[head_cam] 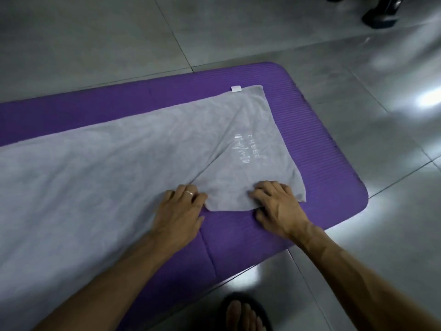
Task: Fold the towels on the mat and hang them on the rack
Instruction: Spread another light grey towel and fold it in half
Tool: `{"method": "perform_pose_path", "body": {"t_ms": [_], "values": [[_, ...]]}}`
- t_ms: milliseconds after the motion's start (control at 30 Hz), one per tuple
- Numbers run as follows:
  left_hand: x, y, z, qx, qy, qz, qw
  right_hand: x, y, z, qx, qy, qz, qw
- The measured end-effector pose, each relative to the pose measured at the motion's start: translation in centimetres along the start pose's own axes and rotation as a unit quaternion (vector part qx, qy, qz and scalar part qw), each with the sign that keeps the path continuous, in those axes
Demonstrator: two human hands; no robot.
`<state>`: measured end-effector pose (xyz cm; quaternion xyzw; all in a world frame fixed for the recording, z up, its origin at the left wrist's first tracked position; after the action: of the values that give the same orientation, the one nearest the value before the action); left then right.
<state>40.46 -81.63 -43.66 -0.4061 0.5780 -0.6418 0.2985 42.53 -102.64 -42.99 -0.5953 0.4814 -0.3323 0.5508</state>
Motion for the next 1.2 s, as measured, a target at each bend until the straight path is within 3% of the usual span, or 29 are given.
{"method": "perform_pose_path", "body": {"t_ms": [67, 100, 133, 200, 233, 300, 367, 467, 533, 600, 667, 867, 967, 1033, 1133, 1200], "values": [[-1.2, -0.3, -0.7, 0.008, -0.024, -0.041, 0.999, 0.6, -0.7, 0.3, 0.009, 0.023, 0.017, 1.000], [-1.7, -0.7, -0.7, 0.012, -0.037, -0.116, 0.993, 1.1, -1.5, 0.6, 0.019, 0.039, 0.023, 0.999], [-2.1, -1.0, -0.7, -0.004, -0.062, -0.219, 0.974, 1.7, -2.7, 0.8, 0.026, 0.061, 0.028, 0.997], [-2.3, -0.8, -0.3, -0.070, -0.130, -0.413, 0.899, 3.4, -4.3, 1.2, 0.003, 0.116, 0.037, 0.993], [-2.0, -0.7, -0.2, -0.101, -0.141, -0.442, 0.880, 4.2, -4.5, 1.2, -0.017, 0.139, 0.034, 0.989], [-1.2, -0.1, -0.5, -0.125, -0.108, -0.358, 0.919, 5.1, -3.8, 0.9, -0.048, 0.188, 0.008, 0.981], [-0.4, -0.1, -0.8, -0.050, -0.070, -0.222, 0.971, 5.7, -2.3, -0.3, -0.031, 0.250, 0.015, 0.968], [1.7, -0.2, -0.8, 0.029, -0.009, -0.138, 0.990, 6.8, -1.4, -2.4, 0.064, 0.349, 0.079, 0.932], [3.7, 0.2, 0.0, 0.003, 0.036, -0.077, 0.996, 8.2, -1.0, -3.7, 0.106, 0.421, 0.114, 0.893], [4.8, 0.9, 1.0, -0.045, 0.031, -0.040, 0.998, 10.3, -0.8, -4.5, 0.125, 0.515, 0.160, 0.833], [5.2, 1.1, 2.0, -0.045, 0.021, -0.020, 0.999, 11.9, -0.5, -4.6, 0.099, 0.563, 0.187, 0.799], [6.1, 1.2, 2.8, 0.042, 0.082, -0.006, 0.996, 13.8, 0.6, -3.3, 0.031, 0.536, 0.312, 0.784], [6.8, 1.0, 2.3, 0.039, 0.096, -0.107, 0.989, 15.5, -0.6, -3.4, 0.075, 0.525, 0.322, 0.784], [7.9, 1.6, 1.6, -0.017, 0.109, -0.154, 0.982, 16.9, -0.6, -3.9, 0.084, 0.523, 0.326, 0.783], [9.5, 2.6, 0.4, -0.061, 0.145, -0.115, 0.981, 16.8, -0.2, -5.3, 0.061, 0.545, 0.233, 0.803], [9.3, 2.0, -0.4, -0.047, 0.143, -0.091, 0.984, 14.8, -1.3, -5.4, 0.113, 0.504, 0.123, 0.847]]}}
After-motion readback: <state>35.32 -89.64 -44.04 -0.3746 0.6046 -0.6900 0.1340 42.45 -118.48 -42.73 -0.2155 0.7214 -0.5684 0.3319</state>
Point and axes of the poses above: each hand's wrist, its own z-axis towards the middle knuckle, its own y-axis out of the palm, x = y × z, the point moved 6 cm from there along z, towards the middle knuckle, and after that the axes turned 7 degrees about y, right-handed, at the moved point
